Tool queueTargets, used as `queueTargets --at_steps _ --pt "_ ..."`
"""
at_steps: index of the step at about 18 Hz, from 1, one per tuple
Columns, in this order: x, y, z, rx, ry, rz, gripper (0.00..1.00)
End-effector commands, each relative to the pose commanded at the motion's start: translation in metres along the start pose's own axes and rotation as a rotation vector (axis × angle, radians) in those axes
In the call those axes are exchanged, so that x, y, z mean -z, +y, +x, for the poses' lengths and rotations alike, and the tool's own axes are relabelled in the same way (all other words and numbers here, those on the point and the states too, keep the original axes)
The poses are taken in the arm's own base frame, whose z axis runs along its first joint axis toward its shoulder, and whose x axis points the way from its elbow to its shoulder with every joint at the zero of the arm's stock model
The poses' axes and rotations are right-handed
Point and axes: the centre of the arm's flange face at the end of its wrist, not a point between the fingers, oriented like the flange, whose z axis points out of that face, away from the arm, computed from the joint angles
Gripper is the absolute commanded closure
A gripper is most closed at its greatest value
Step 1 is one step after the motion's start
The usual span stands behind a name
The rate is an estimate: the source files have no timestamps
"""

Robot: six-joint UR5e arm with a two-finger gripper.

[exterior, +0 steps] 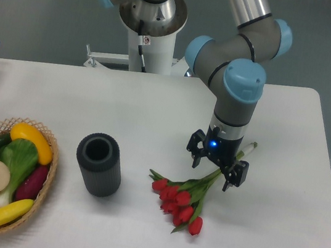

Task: Pick up the flowers from the table
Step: 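Lower the gripper down around the tulip stems near the blooms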

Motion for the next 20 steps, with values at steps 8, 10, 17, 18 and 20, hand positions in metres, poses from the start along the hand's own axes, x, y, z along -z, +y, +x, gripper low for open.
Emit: queueTargets --at_steps 8,10,17,18,20 --pt "-0.054 0.017 0.021 0.019 0.105 -0.044 0.0" --pt "-0.051 0.015 0.017 0.007 0.083 -0.078 0.0" --pt "-0.067 0.01 0.008 0.0 0.089 -0.09 0.0" --pt "-0.068 0.009 0.005 0.001 0.086 -0.09 0.0" --pt "-0.072 0.007 0.006 -0.001 0.09 -0.093 0.0"
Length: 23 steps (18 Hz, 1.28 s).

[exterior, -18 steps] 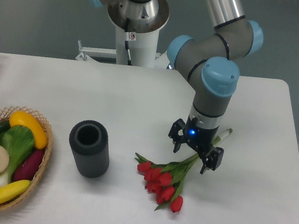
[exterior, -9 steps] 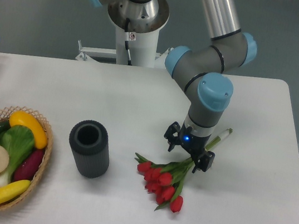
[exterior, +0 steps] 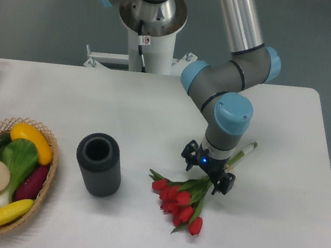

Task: Pick up the flowers from the table
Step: 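Lower the gripper down around the tulip stems near the blooms, then close the gripper on the tulip stems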

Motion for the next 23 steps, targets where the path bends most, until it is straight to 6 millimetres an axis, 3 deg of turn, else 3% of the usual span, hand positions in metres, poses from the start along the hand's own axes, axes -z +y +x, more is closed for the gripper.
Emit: queueTargets --at_steps 11,12,15,23 --pt "-0.017 -0.006 0.006 -0.014 0.018 -0.03 0.0" --pt "-0.017 -0.006 0.006 -0.014 0.018 -0.03 0.02" --pt "-0.017 -0.006 0.006 -0.014 0.016 -0.031 0.24" --pt "-0.012 -0.007 0.005 -0.02 0.009 -0.024 0.39"
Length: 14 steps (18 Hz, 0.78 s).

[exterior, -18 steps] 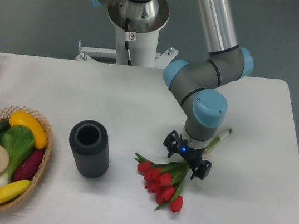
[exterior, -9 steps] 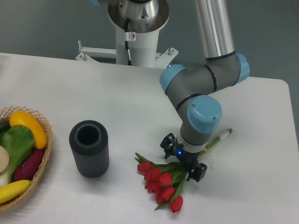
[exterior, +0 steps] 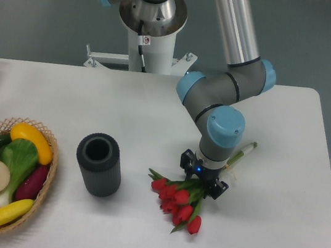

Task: Pick up the flowers from the table
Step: 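Close the gripper on the tulip stems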

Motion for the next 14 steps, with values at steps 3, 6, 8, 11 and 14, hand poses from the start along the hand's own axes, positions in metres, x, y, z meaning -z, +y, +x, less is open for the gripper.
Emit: queueTargets --at_steps 3,6,8,11,14 --pt "0.0036 -0.0009 -0.0017 0.01 -0.007 0.002 0.45" --pt "0.0049 -0.001 -0.0011 0.02 -0.008 0.004 0.53" --pt "0.0049 -0.0019 -0.0006 0.05 -0.008 0.005 0.58" --pt "0.0048 -0.0026 -0.0002 0.06 -0.008 0.003 0.64" --pt "0.0057 -0.0027 -0.0002 0.071 -0.01 0.004 0.68"
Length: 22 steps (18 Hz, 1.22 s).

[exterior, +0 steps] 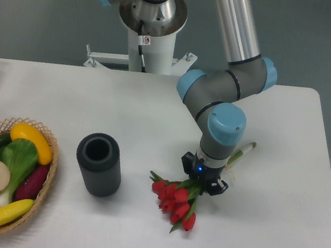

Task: Pick up the flowers from the table
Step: 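Close the gripper on the tulip stems, then lift the gripped tulip bunch up off the table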

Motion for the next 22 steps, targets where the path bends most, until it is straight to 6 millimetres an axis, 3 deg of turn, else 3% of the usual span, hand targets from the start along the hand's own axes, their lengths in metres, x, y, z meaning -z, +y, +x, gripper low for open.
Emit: queueTargets --at_steps 6,13,16,22 --pt "0.008 -0.003 -0.004 0.004 -0.014 0.011 0.68" --pt "0.062 -0.011 -0.002 0.026 -0.057 0.129 0.68" --pt "0.106 -0.017 0.003 0.013 -0.112 0.18 0.68" --pt "0.192 -0.022 0.015 0.061 -0.103 0.492 0.67"
